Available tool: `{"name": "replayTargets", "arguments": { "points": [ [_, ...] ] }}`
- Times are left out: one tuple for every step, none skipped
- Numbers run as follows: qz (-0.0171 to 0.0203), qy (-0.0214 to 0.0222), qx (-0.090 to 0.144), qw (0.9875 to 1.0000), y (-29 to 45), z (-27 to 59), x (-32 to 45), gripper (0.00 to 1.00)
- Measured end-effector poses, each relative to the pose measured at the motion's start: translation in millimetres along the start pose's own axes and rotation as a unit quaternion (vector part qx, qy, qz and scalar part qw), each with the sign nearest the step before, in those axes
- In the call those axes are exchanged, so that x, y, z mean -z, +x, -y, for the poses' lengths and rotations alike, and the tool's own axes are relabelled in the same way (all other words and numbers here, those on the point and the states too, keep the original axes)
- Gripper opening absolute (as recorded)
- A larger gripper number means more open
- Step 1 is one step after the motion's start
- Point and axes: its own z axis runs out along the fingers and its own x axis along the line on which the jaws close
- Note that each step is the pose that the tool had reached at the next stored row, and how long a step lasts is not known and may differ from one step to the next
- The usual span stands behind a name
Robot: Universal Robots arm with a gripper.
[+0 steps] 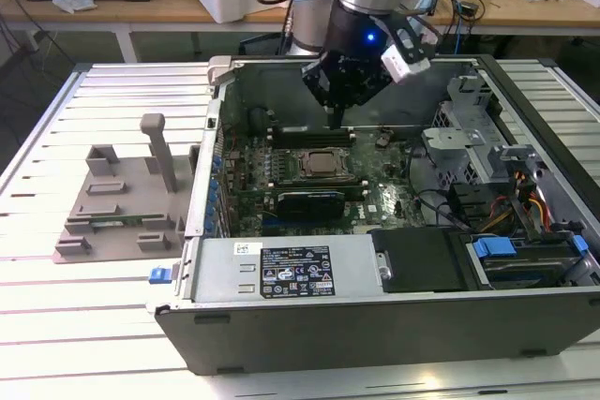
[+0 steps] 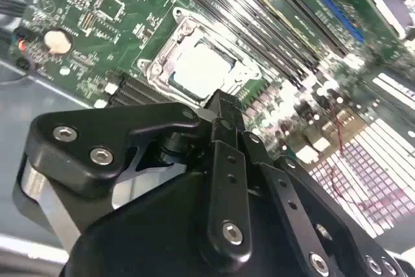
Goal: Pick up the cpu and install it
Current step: 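Install the second cpu locking lever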
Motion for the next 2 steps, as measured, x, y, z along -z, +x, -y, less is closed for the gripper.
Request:
{"name": "replayTargets", "arguments": {
  "points": [
    [0.0, 0.0, 0.0, 1.0, 0.3, 0.0, 2.5, 0.11],
    [0.0, 0.0, 0.0, 1.0, 0.3, 0.0, 2.8, 0.11]
  ]
}}
